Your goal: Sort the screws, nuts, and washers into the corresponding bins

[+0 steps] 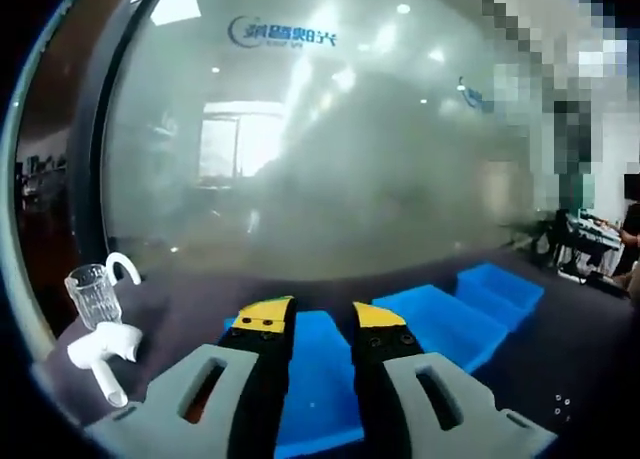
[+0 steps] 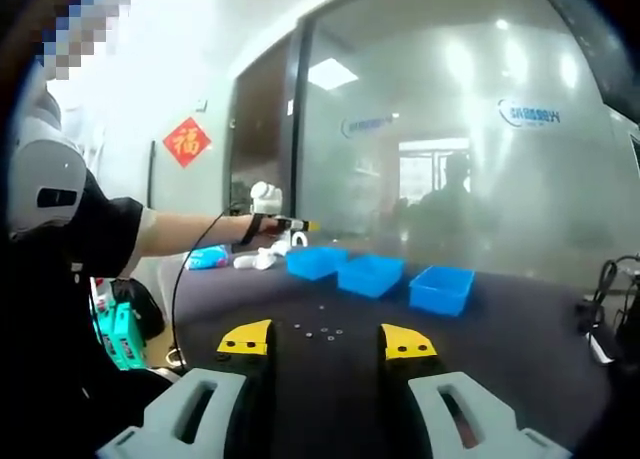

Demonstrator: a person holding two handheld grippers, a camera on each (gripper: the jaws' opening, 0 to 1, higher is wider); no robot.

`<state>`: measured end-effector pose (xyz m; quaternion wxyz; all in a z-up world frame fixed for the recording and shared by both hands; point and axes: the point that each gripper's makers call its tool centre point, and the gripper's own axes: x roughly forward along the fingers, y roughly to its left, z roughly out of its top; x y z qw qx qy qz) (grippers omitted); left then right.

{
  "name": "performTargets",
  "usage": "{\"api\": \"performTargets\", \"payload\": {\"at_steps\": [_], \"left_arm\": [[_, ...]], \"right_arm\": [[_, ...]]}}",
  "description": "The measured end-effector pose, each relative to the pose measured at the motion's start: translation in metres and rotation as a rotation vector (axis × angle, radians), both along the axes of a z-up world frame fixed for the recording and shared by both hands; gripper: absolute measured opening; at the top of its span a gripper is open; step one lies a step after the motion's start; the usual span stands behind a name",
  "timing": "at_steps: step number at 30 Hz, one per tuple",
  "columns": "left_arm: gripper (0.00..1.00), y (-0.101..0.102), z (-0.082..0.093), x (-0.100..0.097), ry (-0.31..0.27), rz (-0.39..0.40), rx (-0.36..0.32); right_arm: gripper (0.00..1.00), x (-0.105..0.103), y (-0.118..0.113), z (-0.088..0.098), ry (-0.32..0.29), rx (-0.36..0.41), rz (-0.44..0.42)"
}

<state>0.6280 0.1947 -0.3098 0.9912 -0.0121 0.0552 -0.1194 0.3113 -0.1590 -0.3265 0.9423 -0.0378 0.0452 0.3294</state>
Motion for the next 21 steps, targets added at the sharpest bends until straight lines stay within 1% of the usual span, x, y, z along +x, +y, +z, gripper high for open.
{"api": "performTargets", "payload": {"at_steps": [1, 5, 6, 13, 15, 18, 20, 21], "left_arm": [[0.28, -0.001, 0.000, -0.001, 0.002, -0.004, 0.002], [0.43, -0.002, -0.004, -0.008, 0.014, -0.003, 0.016], [0.45, -0.002, -0.005, -0.010, 0.015, -0.004, 0.017], [0.46, -0.008, -0.001, -0.030, -0.005, -0.019, 0.024], [0.46, -0.012, 0.007, -0.039, -0.039, -0.028, 0.063], [0.46, -0.025, 0.015, -0.058, -0.070, -0.070, 0.078], [0.46, -0.034, 0.019, -0.072, -0.086, -0.104, 0.063], [0.46, -0.035, 0.023, -0.067, -0.092, -0.119, 0.056]], "right_arm": [[0.36, 0.000, 0.000, 0.000, 0.000, 0.001, 0.000], [0.36, 0.000, 0.001, 0.000, 0.000, 0.004, 0.001], [0.36, 0.000, 0.001, 0.000, 0.000, 0.006, 0.002], [0.36, 0.001, 0.001, 0.000, 0.000, 0.010, 0.005], [0.36, 0.002, 0.000, -0.001, 0.001, 0.013, 0.003], [0.36, 0.003, -0.001, -0.001, 0.001, 0.020, -0.001], [0.36, 0.004, -0.001, -0.001, 0.001, 0.026, -0.002], [0.36, 0.004, -0.001, -0.001, 0.001, 0.026, -0.002]]}}
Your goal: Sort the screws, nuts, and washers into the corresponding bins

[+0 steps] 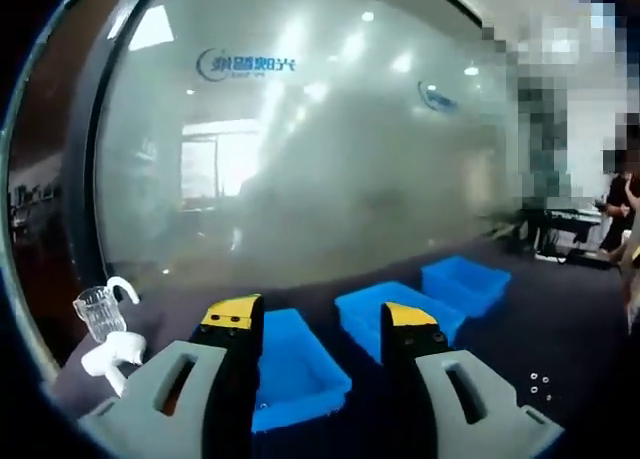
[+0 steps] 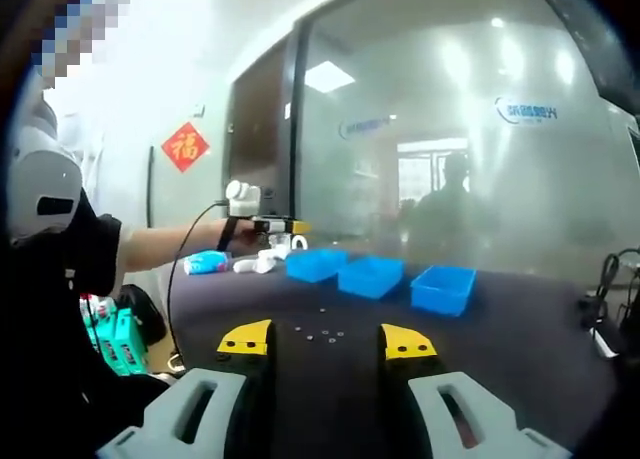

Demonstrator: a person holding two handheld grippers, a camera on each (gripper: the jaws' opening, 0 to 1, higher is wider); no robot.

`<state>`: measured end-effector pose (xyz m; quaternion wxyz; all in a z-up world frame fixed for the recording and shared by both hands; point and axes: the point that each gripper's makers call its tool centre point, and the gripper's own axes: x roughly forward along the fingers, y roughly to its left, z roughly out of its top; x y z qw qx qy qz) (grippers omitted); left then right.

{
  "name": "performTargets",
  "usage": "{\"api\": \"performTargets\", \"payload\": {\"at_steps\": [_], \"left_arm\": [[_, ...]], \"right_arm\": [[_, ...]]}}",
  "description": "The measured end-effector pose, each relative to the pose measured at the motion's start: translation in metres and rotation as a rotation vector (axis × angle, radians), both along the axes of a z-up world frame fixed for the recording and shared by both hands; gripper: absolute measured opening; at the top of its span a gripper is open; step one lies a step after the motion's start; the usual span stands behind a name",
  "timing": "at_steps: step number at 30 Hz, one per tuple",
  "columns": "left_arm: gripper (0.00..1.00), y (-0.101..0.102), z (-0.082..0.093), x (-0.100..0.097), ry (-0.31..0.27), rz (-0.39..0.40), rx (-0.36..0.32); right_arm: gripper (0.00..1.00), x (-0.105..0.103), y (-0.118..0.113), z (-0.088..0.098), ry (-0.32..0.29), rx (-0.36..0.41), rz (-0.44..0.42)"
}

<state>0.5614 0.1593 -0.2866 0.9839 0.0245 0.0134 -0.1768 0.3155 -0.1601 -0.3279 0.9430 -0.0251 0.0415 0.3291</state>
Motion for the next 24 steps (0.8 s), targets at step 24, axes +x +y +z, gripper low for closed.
{"api": "performTargets", "payload": {"at_steps": [24], "left_arm": [[0.47, -0.002, 0.016, -0.157, -0.117, -0.133, -0.031]], "right_arm": [[0.36, 0.008, 0.006, 0.004, -0.010, 0.026, -0.004]]}}
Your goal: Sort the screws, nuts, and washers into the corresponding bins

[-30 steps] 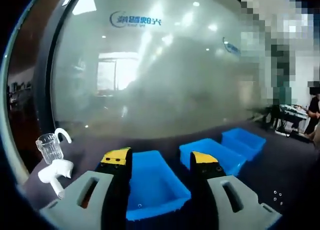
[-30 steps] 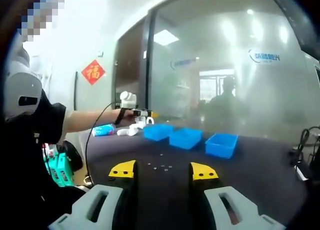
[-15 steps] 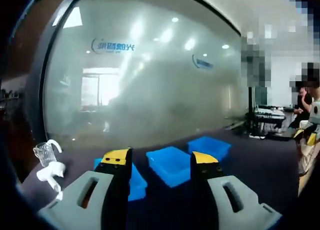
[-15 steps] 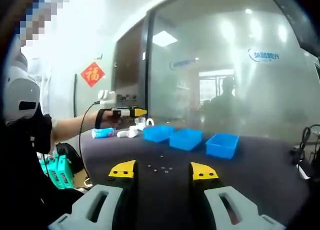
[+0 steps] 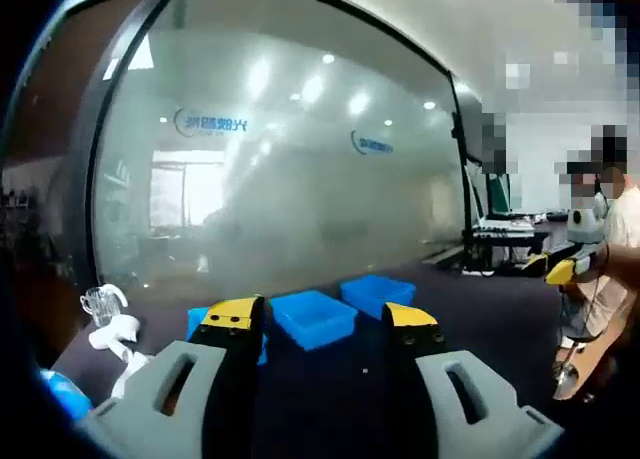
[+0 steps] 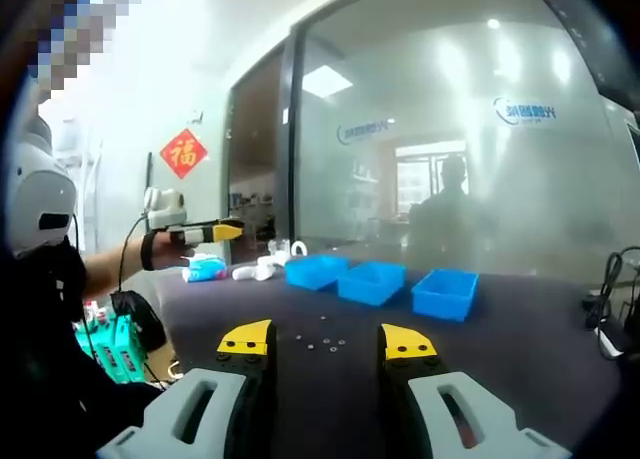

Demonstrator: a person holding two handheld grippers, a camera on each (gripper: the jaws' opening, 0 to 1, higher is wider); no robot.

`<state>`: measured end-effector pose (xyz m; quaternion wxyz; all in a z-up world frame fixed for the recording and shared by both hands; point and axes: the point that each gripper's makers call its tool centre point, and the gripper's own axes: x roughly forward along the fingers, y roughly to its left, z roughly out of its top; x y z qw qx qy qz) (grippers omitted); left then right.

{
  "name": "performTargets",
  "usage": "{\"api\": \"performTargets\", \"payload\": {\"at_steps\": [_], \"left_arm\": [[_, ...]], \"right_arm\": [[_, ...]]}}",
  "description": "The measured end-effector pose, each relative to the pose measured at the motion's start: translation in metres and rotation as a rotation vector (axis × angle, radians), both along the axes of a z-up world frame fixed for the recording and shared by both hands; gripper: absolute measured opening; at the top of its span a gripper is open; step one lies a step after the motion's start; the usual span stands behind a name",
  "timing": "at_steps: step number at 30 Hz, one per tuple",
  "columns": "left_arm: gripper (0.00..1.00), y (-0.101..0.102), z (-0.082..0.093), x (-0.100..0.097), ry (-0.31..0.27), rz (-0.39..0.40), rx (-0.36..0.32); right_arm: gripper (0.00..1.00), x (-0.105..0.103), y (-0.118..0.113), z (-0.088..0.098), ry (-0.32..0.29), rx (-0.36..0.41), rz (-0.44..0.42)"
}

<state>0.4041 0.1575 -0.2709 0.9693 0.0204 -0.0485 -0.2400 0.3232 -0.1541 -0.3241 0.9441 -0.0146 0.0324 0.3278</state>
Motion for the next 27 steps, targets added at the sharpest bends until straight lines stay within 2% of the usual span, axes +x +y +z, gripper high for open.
{"api": "performTargets", "payload": {"at_steps": [6, 10, 15, 20, 27], "left_arm": [[0.47, 0.009, -0.016, -0.033, 0.009, -0.027, 0.080], [0.47, 0.016, -0.024, -0.050, 0.027, -0.031, 0.081], [0.47, 0.022, -0.035, -0.065, 0.042, -0.037, 0.097], [0.48, 0.024, -0.044, -0.081, 0.059, -0.082, 0.131], [0.48, 0.018, -0.050, -0.086, 0.081, -0.139, 0.139]], "right_arm": [[0.36, 0.000, 0.000, 0.004, -0.007, 0.008, -0.003], [0.36, 0.001, -0.001, 0.005, -0.008, 0.014, -0.007], [0.36, 0.002, -0.003, 0.005, -0.008, 0.014, -0.013], [0.36, 0.002, -0.006, 0.004, -0.005, 0.017, -0.022], [0.36, 0.001, -0.007, 0.003, -0.001, 0.019, -0.030]]}}
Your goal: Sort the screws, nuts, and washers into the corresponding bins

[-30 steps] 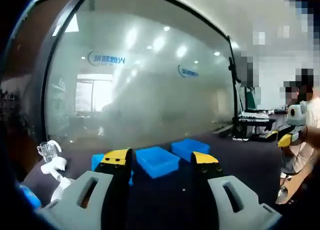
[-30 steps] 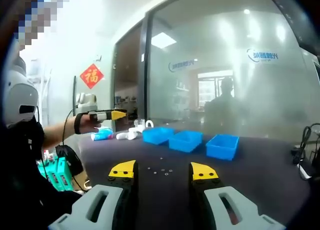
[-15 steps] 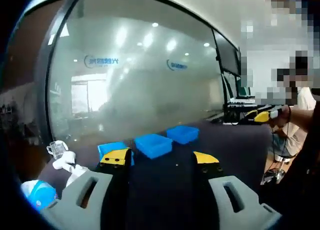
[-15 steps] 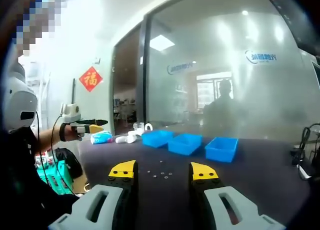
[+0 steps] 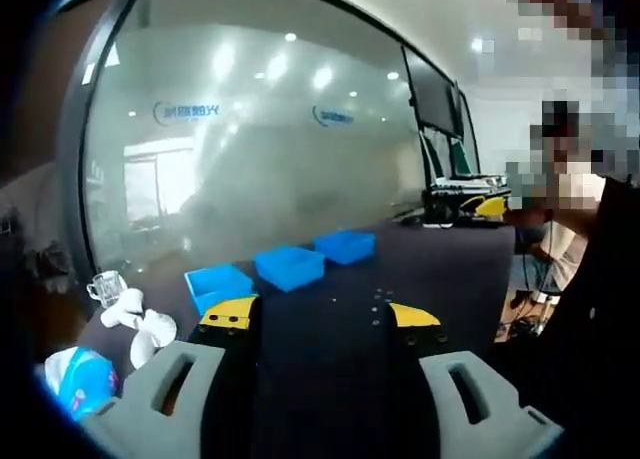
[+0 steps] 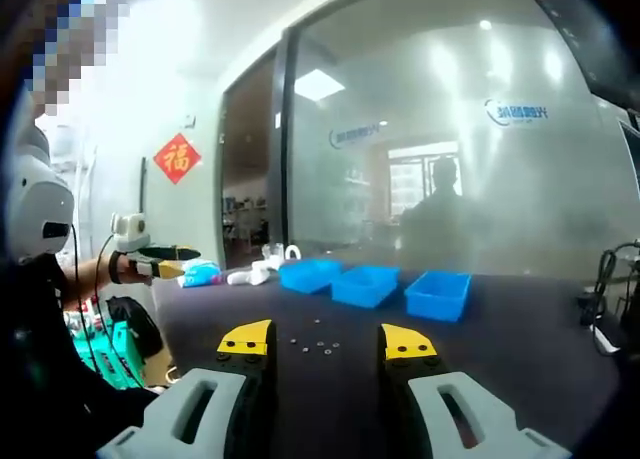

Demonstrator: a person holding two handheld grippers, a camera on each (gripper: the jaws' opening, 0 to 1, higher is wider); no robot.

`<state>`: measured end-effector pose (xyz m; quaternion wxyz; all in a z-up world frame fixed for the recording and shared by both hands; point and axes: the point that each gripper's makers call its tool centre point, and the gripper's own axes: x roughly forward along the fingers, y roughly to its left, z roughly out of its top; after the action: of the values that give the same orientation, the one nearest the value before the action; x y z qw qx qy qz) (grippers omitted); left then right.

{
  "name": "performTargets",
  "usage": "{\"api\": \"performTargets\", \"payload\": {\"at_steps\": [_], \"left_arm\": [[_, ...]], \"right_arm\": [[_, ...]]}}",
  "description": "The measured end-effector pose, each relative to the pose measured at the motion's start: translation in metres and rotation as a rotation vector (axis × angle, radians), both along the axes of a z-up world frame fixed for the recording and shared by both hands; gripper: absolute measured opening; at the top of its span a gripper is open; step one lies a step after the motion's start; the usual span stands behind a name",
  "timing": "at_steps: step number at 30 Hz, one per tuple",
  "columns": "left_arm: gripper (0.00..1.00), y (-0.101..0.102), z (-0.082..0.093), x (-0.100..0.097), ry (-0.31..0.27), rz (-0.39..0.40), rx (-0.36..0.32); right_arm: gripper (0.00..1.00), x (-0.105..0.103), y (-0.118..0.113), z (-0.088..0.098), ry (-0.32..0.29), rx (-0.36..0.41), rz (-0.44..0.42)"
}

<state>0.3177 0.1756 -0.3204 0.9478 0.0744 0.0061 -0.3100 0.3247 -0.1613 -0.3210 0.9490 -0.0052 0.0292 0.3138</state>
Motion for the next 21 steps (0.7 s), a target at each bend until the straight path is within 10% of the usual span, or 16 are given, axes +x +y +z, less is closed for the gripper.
{"api": "performTargets", "payload": {"at_steps": [21], "left_arm": [[0.48, -0.031, -0.016, 0.033, 0.122, -0.150, 0.056]], "right_arm": [[0.36, -0.004, 0.001, -0.010, 0.018, -0.019, -0.003]]}}
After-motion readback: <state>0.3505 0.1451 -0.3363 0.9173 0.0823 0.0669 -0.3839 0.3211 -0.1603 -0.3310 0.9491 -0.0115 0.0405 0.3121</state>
